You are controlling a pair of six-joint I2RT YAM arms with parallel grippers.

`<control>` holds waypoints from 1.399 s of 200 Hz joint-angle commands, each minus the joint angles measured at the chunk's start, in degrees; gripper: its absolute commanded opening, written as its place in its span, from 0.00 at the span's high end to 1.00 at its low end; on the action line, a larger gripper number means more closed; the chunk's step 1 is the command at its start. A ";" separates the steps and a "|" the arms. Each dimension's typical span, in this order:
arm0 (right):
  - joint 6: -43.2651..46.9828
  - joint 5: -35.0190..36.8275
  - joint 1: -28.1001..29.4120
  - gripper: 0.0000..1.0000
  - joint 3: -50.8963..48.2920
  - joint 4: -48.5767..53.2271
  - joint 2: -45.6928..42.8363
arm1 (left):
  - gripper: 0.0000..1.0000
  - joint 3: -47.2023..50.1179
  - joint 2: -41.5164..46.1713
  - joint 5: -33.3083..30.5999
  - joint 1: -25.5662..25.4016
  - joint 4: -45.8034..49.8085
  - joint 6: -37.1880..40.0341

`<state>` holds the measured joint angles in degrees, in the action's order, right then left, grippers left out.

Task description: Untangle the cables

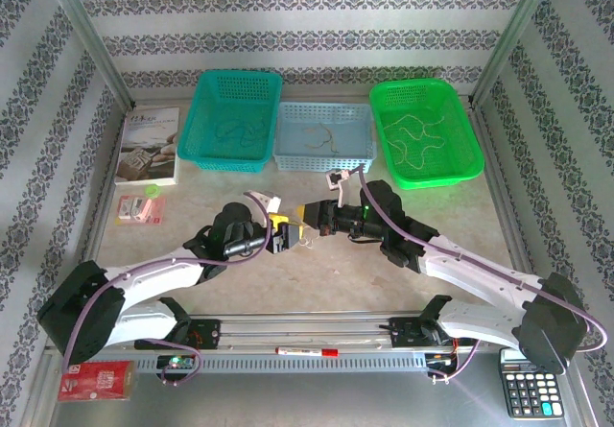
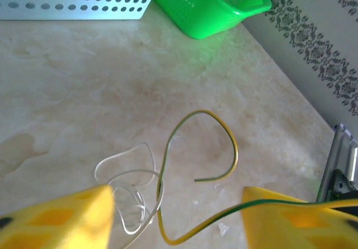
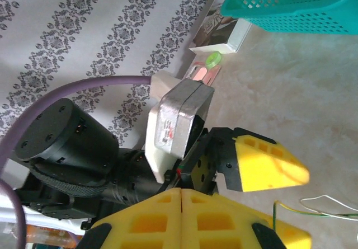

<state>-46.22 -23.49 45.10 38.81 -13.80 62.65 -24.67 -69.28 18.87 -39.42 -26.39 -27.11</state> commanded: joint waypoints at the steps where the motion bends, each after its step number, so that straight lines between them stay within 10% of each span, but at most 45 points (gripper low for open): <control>1: -1.46 -1.34 -0.55 1.00 -0.10 -2.97 -1.71 | 0.51 -0.36 -1.19 -0.50 -0.57 -6.30 0.81; 47: -2.03 -1.83 -0.74 1.00 3.54 -2.98 -2.38 | 0.84 2.39 -1.91 -1.96 -0.58 -9.09 -0.27; 184: -2.34 -3.78 -3.20 1.00 19.53 -4.22 1.94 | 0.91 6.03 -2.68 -3.19 -0.61 -11.49 -1.28; 280: -1.95 -4.09 -4.48 1.00 16.26 -4.48 5.19 | 0.52 5.07 12.64 -4.45 -0.57 -0.64 -0.30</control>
<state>-48.12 -26.46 41.34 56.58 -16.32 67.00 -18.44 -60.82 15.81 -39.42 -31.92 -28.62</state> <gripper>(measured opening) 0.051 0.434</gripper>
